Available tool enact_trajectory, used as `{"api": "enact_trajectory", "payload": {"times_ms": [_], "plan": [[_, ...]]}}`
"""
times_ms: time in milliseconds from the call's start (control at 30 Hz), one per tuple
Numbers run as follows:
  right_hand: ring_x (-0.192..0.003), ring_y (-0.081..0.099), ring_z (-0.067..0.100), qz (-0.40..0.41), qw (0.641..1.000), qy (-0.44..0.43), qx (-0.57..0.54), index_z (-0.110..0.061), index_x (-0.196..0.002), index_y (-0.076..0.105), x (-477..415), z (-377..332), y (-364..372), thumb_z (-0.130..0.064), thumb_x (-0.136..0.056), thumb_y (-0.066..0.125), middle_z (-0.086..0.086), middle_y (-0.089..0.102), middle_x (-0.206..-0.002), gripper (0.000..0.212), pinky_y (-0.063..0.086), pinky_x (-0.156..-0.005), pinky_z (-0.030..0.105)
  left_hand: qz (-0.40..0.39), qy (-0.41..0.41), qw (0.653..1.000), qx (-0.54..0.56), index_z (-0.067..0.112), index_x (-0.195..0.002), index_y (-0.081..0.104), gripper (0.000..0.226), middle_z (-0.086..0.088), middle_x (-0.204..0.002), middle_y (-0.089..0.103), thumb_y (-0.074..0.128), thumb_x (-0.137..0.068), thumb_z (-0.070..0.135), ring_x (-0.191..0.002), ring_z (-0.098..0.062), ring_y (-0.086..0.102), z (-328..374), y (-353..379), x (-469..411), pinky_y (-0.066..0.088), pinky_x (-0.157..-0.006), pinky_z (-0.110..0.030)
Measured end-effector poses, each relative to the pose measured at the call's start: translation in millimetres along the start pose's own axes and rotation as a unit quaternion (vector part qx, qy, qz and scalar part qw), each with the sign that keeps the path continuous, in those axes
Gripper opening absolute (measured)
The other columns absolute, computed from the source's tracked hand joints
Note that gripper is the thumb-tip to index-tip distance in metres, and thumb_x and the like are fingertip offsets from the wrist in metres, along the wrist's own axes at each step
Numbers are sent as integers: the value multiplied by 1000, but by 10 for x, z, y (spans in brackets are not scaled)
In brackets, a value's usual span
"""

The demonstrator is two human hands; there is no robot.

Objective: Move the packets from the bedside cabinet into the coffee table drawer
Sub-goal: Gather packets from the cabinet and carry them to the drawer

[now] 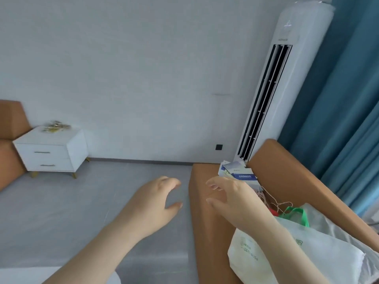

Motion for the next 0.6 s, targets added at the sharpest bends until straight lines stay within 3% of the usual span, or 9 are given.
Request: {"api": "enact_trajectory", "payload": {"times_ms": [267, 500, 600], "plan": [[-107, 55, 3, -2, 998, -66, -4, -31, -121, 59, -1656, -79, 311, -28, -84, 64, -19, 61, -114, 37, 39, -85, 15, 42, -61, 997, -25, 27, -128, 51, 44, 14, -124, 54, 61, -87, 38, -116, -5, 51, -1014, -144, -1025, 40, -89, -15], [-107, 56, 4, -13, 994, -111, -8, -29, -121, 58, -3069, -479, 485, -28, -86, 61, -16, 62, -114, 35, 45, -88, 21, 74, -86, 993, -41, 30, -128, 49, 42, 17, -123, 53, 58, -88, 39, -114, -3, 50, -1984, -586, -1908, 34, -80, -13], [-109, 55, 5, -21, 990, -140, -13, -28, -124, 57, -3629, -656, 612, -29, -88, 61, -15, 61, -117, 36, 44, -89, 21, 87, -103, 990, -43, 30, -128, 50, 43, 16, -122, 54, 59, -88, 39, -113, -4, 51, -2377, -708, -2241, 37, -84, -15]]}}
Point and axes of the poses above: each hand's wrist, its own x-axis away from the middle knuckle, its own y-axis out of the palm, z = x × y, the point moved 6 cm from there along -x, towards the middle knuckle
